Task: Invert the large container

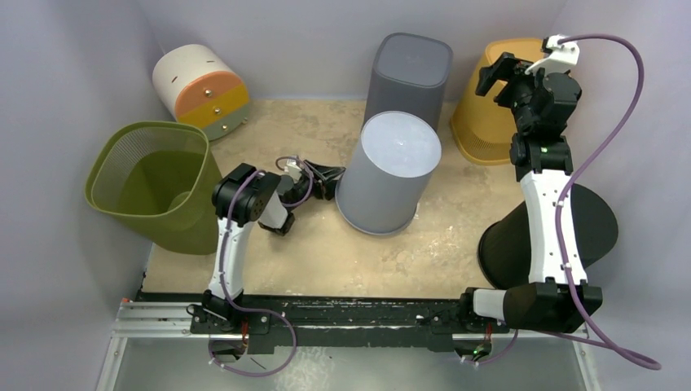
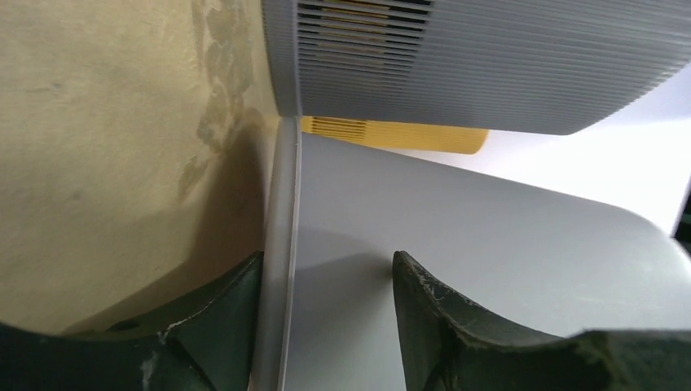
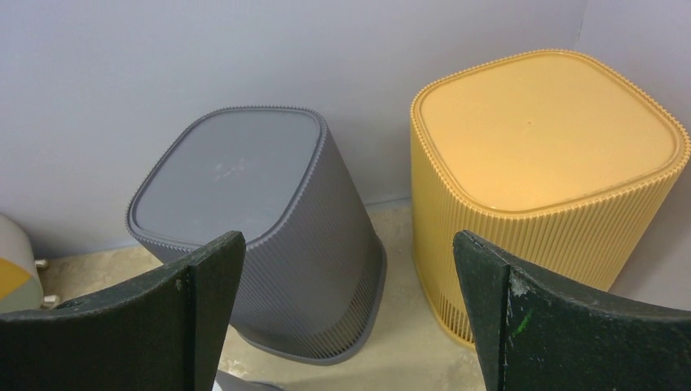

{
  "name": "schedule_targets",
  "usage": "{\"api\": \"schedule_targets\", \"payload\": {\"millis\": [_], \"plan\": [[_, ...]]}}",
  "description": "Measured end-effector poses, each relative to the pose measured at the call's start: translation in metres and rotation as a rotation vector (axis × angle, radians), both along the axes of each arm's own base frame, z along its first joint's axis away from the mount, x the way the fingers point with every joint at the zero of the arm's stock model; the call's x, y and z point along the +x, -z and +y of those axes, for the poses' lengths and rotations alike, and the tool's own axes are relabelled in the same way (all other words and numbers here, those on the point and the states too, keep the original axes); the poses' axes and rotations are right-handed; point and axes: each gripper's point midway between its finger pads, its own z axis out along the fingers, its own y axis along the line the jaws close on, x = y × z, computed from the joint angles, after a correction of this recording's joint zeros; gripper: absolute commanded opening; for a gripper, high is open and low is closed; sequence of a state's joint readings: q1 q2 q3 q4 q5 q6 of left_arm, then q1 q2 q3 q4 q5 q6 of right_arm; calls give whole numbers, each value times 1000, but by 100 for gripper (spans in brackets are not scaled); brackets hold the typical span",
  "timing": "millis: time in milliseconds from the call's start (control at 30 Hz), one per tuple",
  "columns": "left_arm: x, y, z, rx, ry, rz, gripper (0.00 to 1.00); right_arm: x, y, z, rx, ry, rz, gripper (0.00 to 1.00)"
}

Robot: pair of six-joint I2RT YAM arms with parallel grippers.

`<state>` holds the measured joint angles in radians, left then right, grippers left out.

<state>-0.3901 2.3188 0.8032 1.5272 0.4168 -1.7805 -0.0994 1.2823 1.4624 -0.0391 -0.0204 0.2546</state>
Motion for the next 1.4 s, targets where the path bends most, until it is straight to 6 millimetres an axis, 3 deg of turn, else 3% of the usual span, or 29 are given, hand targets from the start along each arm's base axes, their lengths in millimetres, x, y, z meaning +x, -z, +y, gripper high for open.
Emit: {"api": "schedule_targets", "payload": {"millis": [133,267,467,533,667,833,967,1167,1400], "plan": [[-1,12,9,151,4,-7,57,0,2,0,0,-3,5,100],[0,30,19,423,26,17,58,1,9,1,1,-8,19,100],[10,28,49,829,17,22,59,1,21,4,4,-23,42,100],[0,30,70,980,17,55,60,1,22,4,5,-24,44,100],[-25,31,75,1132,73,81,61,-2,23,5,9,-24,45,100],[-62,23,26,1197,203,5,61,-5,19,5,12,-24,34,100],[-76,11,-23,1172,272,-82,61,-5,18,5,12,-26,34,100],[-51,-10,-91,1090,265,-205,61,-7,14,6,11,-27,26,100],[-36,-15,-138,1012,311,-307,61,-11,10,6,10,-28,18,100]]}}
